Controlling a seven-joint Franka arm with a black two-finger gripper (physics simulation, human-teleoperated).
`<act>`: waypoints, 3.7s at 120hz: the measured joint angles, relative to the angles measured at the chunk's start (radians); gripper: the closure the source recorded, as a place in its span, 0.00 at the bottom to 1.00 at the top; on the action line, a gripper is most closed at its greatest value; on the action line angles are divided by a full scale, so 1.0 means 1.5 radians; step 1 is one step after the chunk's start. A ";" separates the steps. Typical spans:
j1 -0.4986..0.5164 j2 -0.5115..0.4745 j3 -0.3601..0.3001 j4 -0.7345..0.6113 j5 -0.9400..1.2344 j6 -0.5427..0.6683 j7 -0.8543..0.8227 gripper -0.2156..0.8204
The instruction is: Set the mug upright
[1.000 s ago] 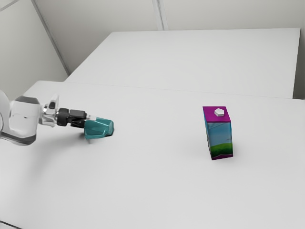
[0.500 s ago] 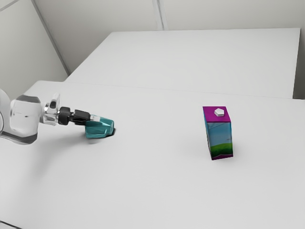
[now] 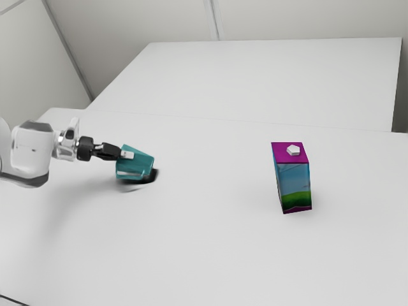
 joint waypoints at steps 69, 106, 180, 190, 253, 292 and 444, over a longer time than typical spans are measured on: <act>-0.186 -0.190 0.044 -0.001 0.351 0.076 -0.133 0.96; -0.235 -0.255 0.039 -0.031 0.517 0.099 -0.280 0.96; -0.317 -0.339 0.014 -0.179 0.731 0.213 -0.588 0.96; -0.320 -0.342 0.004 -0.197 0.748 0.227 -0.627 0.96; -0.326 -0.349 -0.051 -0.268 0.842 0.303 -0.842 0.96; -0.332 -0.344 -0.060 -0.301 0.848 0.329 -0.944 0.96; -0.349 -0.390 -0.082 -0.202 0.842 0.283 -1.086 0.28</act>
